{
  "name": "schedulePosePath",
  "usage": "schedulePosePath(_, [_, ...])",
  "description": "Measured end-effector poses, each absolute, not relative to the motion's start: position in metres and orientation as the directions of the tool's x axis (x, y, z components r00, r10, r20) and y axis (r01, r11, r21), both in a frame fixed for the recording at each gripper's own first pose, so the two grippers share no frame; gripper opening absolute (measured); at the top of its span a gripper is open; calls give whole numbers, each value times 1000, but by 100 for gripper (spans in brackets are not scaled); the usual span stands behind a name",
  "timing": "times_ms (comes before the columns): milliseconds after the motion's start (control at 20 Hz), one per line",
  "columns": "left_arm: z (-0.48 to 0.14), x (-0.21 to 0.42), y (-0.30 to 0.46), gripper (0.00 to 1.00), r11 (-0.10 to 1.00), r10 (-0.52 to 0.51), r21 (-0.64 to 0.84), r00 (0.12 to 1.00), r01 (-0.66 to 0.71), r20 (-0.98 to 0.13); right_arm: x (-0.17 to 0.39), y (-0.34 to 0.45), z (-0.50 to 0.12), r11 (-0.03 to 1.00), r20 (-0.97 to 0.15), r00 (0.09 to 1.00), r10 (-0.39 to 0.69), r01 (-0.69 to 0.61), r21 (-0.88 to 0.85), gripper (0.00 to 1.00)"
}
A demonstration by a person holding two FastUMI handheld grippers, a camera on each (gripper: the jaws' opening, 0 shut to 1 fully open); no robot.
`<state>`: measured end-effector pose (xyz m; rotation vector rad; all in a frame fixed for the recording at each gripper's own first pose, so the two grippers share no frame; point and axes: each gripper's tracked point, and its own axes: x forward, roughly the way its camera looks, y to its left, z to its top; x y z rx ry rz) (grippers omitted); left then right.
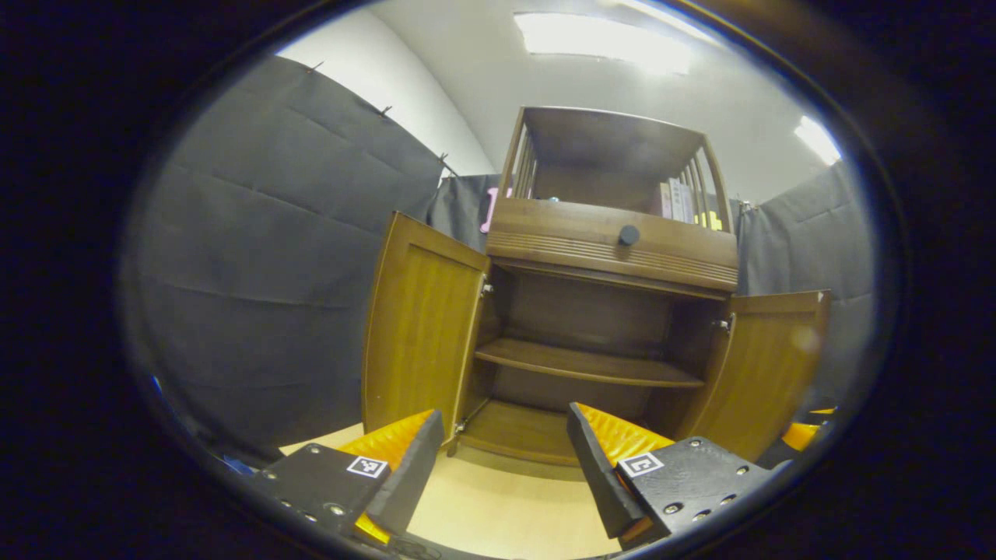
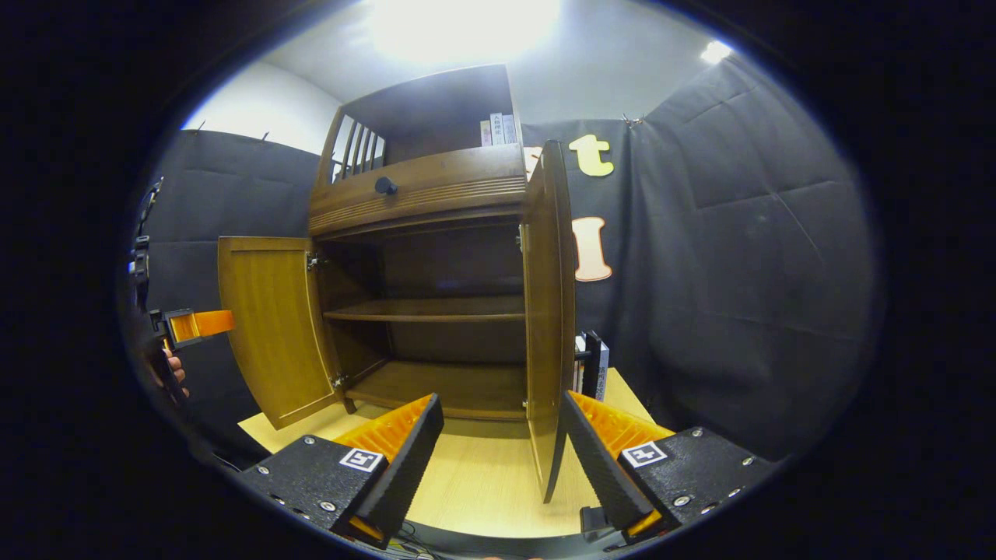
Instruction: Open the right door of the double-door shoe cabinet with the right hand, and open the left door with the left hand.
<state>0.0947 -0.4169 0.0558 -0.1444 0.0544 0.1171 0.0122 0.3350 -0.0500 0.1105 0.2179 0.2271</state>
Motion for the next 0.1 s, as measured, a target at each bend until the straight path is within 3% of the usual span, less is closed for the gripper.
schedulePosePath(100, [52, 96, -427, 96, 985, 94, -136, 993, -103, -66, 11, 340, -55, 964, -212, 945, 251, -226, 138, 92])
